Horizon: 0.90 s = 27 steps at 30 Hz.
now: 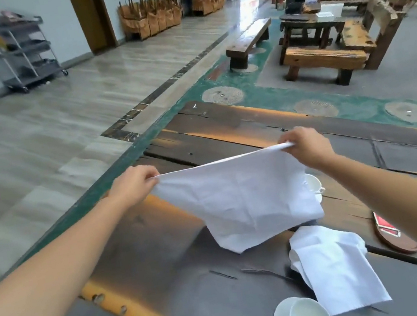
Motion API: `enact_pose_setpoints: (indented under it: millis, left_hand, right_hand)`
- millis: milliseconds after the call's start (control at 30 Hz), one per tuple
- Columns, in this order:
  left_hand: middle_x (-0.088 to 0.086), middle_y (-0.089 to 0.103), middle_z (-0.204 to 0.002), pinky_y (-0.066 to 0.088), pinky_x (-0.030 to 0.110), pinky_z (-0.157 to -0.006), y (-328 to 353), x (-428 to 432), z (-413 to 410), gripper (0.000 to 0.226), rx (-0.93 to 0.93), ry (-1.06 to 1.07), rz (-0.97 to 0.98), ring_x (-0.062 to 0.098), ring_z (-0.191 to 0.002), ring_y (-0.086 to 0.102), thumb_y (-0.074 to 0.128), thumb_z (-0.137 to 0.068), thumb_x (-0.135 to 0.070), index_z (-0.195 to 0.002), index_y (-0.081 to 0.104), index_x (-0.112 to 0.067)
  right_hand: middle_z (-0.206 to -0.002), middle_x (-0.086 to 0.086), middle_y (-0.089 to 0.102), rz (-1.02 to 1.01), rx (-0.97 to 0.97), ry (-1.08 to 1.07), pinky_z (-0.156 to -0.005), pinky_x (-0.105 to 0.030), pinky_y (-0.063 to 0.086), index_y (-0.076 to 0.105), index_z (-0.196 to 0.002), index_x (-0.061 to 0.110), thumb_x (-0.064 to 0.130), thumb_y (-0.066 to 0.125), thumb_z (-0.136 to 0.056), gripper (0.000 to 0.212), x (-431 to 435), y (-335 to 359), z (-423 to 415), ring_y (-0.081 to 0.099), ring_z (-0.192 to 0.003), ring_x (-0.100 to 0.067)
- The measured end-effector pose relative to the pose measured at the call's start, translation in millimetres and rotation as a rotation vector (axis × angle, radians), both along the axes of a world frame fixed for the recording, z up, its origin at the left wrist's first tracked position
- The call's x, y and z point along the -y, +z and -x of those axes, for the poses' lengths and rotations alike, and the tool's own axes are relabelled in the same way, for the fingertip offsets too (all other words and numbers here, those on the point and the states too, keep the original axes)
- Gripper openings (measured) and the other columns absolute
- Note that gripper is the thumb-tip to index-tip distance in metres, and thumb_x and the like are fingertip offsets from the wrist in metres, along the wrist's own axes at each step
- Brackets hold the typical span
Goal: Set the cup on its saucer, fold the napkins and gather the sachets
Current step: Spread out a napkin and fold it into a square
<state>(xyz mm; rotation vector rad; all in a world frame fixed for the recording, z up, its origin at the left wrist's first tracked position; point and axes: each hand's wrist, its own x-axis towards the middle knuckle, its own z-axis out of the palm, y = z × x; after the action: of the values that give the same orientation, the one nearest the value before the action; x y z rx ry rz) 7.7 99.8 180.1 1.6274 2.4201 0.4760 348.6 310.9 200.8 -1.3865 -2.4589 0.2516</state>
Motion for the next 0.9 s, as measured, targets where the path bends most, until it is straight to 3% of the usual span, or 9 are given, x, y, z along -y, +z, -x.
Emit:
enact_pose_setpoints:
  millis: [100, 233, 300, 434, 534, 634, 700, 801, 901]
  left_hand:
    - [0.007, 0.072, -0.1, 0.052, 0.045, -0.079, 18.4, 14.1, 25.9, 0.015, -0.031, 0.14, -0.252, 0.032, -0.098, 0.062, 0.054, -0.09, -0.017, -0.093, 0.067, -0.023]
    - [0.011, 0.074, -0.101, 0.052, 0.047, -0.084, 58.8, 35.4, 65.4, 0.016, -0.055, 0.24, -0.499, 0.032, -0.099, 0.065, 0.056, -0.088, -0.013, -0.096, 0.07, -0.016]
    - [0.011, 0.074, -0.097, 0.053, 0.044, -0.082, 78.0, 49.6, 82.2, 0.016, -0.075, 0.307, -0.587, 0.031, -0.092, 0.066, 0.058, -0.088, -0.017, -0.096, 0.071, -0.015]
    - [0.002, 0.067, -0.084, 0.049, 0.028, -0.08, 107.4, 76.7, 101.4, 0.015, -0.006, 0.37, -0.685, 0.017, -0.077, 0.059, 0.06, -0.087, -0.019, -0.093, 0.072, -0.012]
    - [0.004, 0.066, -0.087, 0.047, 0.019, -0.08, 113.9, 93.4, 101.1, 0.013, 0.086, 0.361, -0.645, 0.013, -0.079, 0.06, 0.059, -0.089, -0.015, -0.094, 0.07, -0.01]
    - [0.005, 0.064, -0.081, 0.041, -0.001, -0.063, 103.2, 105.1, 91.5, 0.011, 0.183, 0.343, -0.49, -0.004, -0.066, 0.059, 0.059, -0.091, -0.01, -0.096, 0.067, -0.007]
    - [0.008, 0.064, -0.081, 0.046, -0.001, -0.061, 90.0, 111.2, 84.1, 0.011, 0.315, 0.319, -0.328, -0.004, -0.065, 0.061, 0.058, -0.092, -0.009, -0.097, 0.065, -0.004]
    - [0.01, 0.067, -0.088, 0.055, 0.007, -0.062, 63.6, 116.5, 71.9, 0.016, 0.476, 0.307, -0.105, 0.012, -0.076, 0.064, 0.058, -0.092, -0.011, -0.101, 0.065, 0.001]
    - [0.015, 0.068, -0.087, 0.057, 0.013, -0.059, 31.8, 117.0, 54.3, 0.01, 0.579, 0.31, -0.031, 0.015, -0.073, 0.066, 0.057, -0.093, -0.01, -0.092, 0.066, -0.006]
  right_hand:
    - [-0.1, -0.006, 0.068, -0.019, -0.257, -0.055, -0.07, -0.033, 0.043, 0.07, -0.093, 0.022, 0.024, 0.06, -0.087, 0.012, -13.4, 19.4, 39.0, 0.06, -0.099, -0.032]
    - [-0.114, -0.008, 0.067, -0.097, -0.426, -0.004, -0.081, -0.038, 0.045, 0.069, -0.106, 0.019, 0.03, 0.058, -0.089, 0.023, -20.9, 46.4, 94.2, 0.059, -0.108, -0.03]
    - [-0.116, -0.006, 0.066, -0.118, -0.493, 0.021, -0.085, -0.041, 0.046, 0.067, -0.107, 0.02, 0.032, 0.058, -0.09, 0.023, -20.5, 59.0, 118.2, 0.058, -0.108, -0.028]
    - [-0.111, -0.005, 0.067, -0.09, -0.6, 0.076, -0.08, -0.035, 0.041, 0.068, -0.1, 0.021, 0.029, 0.059, -0.087, 0.018, -20.7, 71.1, 151.5, 0.058, -0.106, -0.025]
    - [-0.113, -0.005, 0.067, -0.055, -0.585, 0.113, -0.081, -0.034, 0.04, 0.068, -0.101, 0.021, 0.026, 0.059, -0.087, 0.018, -15.7, 63.3, 160.7, 0.056, -0.109, -0.025]
    - [-0.116, -0.007, 0.066, -0.05, -0.482, 0.175, -0.084, -0.037, 0.043, 0.066, -0.107, 0.018, 0.023, 0.059, -0.089, 0.021, -9.9, 40.9, 151.0, 0.056, -0.11, -0.028]
    - [-0.112, -0.008, 0.066, -0.056, -0.367, 0.222, -0.08, -0.039, 0.044, 0.066, -0.104, 0.018, 0.023, 0.06, -0.089, 0.017, -8.5, 23.1, 136.5, 0.057, -0.107, -0.031]
    - [-0.103, -0.007, 0.067, -0.04, -0.182, 0.284, -0.069, -0.033, 0.039, 0.067, -0.097, 0.019, 0.021, 0.063, -0.087, 0.011, -8.7, -3.3, 110.6, 0.058, -0.099, -0.032]
    - [-0.092, -0.006, 0.066, 0.048, -0.11, 0.298, -0.065, -0.03, 0.036, 0.067, -0.09, 0.019, 0.019, 0.065, -0.086, 0.004, -6.1, -28.9, 83.1, 0.056, -0.087, -0.028]
